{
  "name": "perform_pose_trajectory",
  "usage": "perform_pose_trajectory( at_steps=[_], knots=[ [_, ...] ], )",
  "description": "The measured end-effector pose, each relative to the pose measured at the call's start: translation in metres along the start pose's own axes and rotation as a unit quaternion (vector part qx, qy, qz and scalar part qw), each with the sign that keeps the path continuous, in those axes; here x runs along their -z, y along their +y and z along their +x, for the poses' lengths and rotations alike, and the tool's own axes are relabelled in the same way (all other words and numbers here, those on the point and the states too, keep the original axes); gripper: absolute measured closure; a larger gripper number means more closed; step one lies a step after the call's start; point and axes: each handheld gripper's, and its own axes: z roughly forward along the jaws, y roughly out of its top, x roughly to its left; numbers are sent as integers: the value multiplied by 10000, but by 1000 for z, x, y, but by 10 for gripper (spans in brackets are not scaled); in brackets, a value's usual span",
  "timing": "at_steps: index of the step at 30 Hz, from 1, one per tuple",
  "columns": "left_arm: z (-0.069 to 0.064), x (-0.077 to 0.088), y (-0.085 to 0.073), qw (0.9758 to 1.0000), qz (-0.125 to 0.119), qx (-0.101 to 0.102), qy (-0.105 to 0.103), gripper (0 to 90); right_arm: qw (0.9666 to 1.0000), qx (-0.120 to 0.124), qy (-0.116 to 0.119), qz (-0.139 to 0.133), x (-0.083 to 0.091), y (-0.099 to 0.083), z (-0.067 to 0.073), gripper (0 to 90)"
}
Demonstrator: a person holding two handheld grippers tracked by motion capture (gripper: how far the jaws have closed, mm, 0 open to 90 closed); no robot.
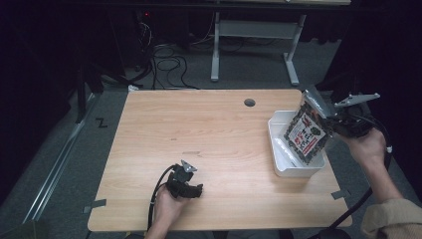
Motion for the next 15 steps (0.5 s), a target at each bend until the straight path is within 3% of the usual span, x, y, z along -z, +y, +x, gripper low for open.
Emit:
perform_pose_trajectory(
  at_steps=[5,7,13,15],
  knots=[
    [0,0,0,10000,4,9,-3,296,9999,-123,27,-24,1,-2,-4,782],
    [0,0,0,10000,5,4,7,296,9999,-155,-3,-51,1,-2,-5,698],
    [1,0,0,10000,-29,23,3,295,9994,-295,-34,-184,5,-1,-6,585],
    [0,1,0,10000,-26,23,-6,295,9991,-335,-48,-243,7,-2,-7,509]
  ],
)
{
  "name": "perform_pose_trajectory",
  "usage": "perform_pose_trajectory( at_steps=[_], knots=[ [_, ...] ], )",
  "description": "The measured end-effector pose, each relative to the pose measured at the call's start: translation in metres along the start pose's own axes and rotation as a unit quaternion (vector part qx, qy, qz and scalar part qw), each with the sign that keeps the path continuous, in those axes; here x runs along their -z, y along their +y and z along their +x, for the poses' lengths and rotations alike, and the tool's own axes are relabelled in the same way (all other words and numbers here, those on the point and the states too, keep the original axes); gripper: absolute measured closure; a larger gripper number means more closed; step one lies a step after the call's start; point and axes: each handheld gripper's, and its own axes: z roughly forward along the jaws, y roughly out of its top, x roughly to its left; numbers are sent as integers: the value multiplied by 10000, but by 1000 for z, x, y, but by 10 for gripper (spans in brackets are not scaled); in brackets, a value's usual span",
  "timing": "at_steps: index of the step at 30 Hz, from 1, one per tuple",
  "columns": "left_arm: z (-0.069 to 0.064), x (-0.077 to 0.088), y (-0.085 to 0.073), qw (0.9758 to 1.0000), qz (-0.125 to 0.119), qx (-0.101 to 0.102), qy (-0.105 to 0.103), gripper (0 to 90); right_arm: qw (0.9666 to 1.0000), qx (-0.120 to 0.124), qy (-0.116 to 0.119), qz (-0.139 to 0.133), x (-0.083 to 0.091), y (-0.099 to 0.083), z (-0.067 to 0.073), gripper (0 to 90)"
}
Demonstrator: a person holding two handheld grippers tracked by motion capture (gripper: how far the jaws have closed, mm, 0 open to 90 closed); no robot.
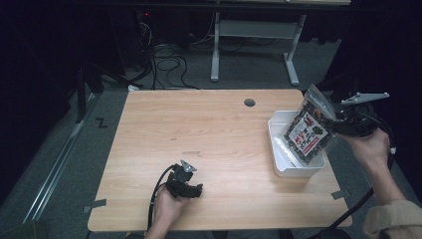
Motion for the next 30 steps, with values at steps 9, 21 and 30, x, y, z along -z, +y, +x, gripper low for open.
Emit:
perform_pose_trajectory(
  at_steps=[9,21,30],
  knots=[
    [-1,0,0,10000,-6,5,-3,295,9984,-145,-99,-538,19,-3,-3,422],
    [-3,3,0,10000,-65,-26,-69,295,9883,-186,912,-1205,51,-6,29,421],
    [-4,4,0,9999,-85,-61,-76,295,9801,69,1476,-1328,59,-4,63,423]
  ],
)
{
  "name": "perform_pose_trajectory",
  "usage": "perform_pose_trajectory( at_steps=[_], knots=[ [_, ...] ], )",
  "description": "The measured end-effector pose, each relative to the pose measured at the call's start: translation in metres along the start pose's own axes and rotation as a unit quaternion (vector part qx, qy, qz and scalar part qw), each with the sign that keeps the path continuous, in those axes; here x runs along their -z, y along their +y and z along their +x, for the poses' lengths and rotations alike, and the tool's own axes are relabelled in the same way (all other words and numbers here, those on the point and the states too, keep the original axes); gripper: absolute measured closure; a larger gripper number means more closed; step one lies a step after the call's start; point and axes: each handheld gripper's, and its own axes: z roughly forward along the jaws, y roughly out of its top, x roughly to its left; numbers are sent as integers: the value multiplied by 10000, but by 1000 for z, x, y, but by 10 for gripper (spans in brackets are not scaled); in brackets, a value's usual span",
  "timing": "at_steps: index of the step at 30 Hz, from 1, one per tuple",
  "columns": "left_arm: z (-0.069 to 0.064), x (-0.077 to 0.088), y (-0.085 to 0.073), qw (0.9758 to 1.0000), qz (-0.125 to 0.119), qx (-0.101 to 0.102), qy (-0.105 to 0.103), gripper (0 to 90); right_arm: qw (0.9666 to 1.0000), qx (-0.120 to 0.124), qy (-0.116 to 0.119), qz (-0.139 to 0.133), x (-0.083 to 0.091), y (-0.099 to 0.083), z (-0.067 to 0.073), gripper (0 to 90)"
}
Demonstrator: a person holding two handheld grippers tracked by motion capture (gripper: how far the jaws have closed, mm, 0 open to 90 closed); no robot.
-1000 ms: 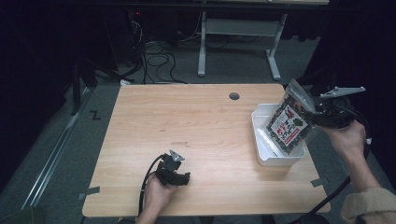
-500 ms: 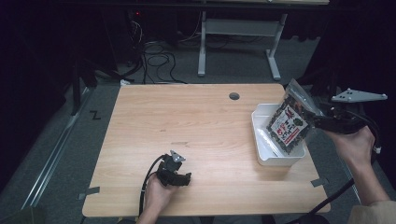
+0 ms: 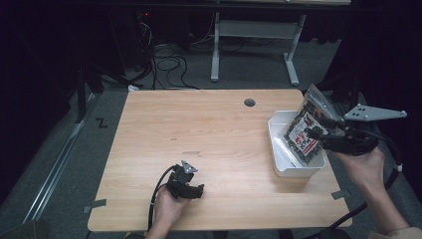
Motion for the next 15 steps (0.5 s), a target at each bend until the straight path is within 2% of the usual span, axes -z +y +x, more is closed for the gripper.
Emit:
perform_pose_trajectory(
  at_steps=[1,3,4,5,9,11,13,15],
  knots=[
    [0,0,0,10000,0,-1,1,295,9998,102,141,36,-3,1,12,428],
    [0,0,0,10000,-15,8,-8,295,9996,168,215,55,-4,1,18,429],
    [0,0,0,10000,-18,7,-3,295,9989,255,385,62,-8,2,28,433],
    [0,1,0,10000,-21,9,-8,295,9989,255,385,62,-8,2,28,433],
    [0,2,0,10000,-40,-14,-6,295,9971,424,624,112,-18,1,51,444],
    [-1,2,1,10000,-67,-13,-11,295,9968,459,643,131,-19,1,54,448],
    [-1,2,1,10000,-82,-32,-17,295,9965,565,614,-22,-20,1,65,478],
    [-1,2,2,10000,-73,-50,-20,295,9963,574,643,-39,-21,2,68,480]
  ],
)
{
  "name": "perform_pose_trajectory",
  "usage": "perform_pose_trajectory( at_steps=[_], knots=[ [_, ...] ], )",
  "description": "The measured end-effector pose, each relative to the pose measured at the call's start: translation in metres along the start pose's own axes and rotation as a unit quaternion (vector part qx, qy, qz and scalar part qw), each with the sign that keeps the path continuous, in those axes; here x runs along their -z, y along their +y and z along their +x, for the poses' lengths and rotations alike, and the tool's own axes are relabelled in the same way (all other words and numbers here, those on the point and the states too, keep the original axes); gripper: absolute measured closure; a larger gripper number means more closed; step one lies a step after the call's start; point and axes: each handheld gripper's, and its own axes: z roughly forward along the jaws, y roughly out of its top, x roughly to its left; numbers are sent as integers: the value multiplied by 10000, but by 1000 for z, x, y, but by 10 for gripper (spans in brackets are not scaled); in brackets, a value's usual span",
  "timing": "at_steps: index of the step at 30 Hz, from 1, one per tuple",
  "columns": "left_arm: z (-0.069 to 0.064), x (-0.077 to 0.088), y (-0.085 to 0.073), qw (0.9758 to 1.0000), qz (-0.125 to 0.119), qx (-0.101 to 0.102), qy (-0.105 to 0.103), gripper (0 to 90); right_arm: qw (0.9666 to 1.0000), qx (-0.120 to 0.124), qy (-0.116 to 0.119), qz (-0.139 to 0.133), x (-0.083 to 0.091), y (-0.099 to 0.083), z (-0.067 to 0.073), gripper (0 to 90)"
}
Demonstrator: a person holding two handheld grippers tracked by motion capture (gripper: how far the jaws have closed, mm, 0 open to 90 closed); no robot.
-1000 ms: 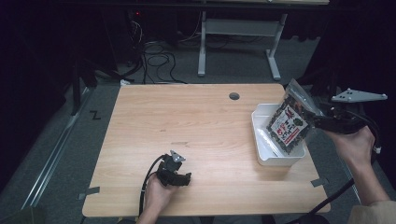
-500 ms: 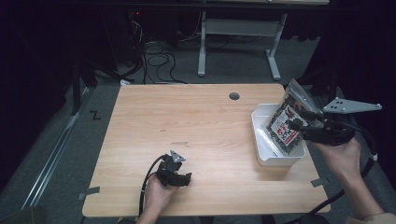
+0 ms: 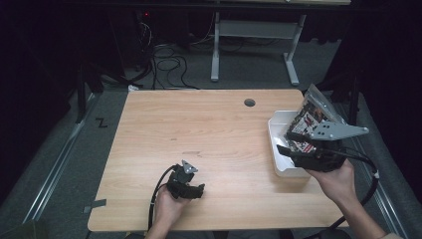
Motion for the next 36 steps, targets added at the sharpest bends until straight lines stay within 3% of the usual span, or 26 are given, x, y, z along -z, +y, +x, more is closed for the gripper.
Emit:
perform_pose_trajectory(
  at_steps=[1,10,36],
  knots=[
    [0,0,0,10000,-6,1,-7,295,9999,-44,127,-14,-4,1,4,490],
    [-2,-3,4,10000,-4,-80,-45,296,9995,-188,238,95,-22,-13,9,495],
    [-4,-3,5,9999,-71,-71,-93,296,9983,-350,377,261,-46,-58,23,449]
  ],
)
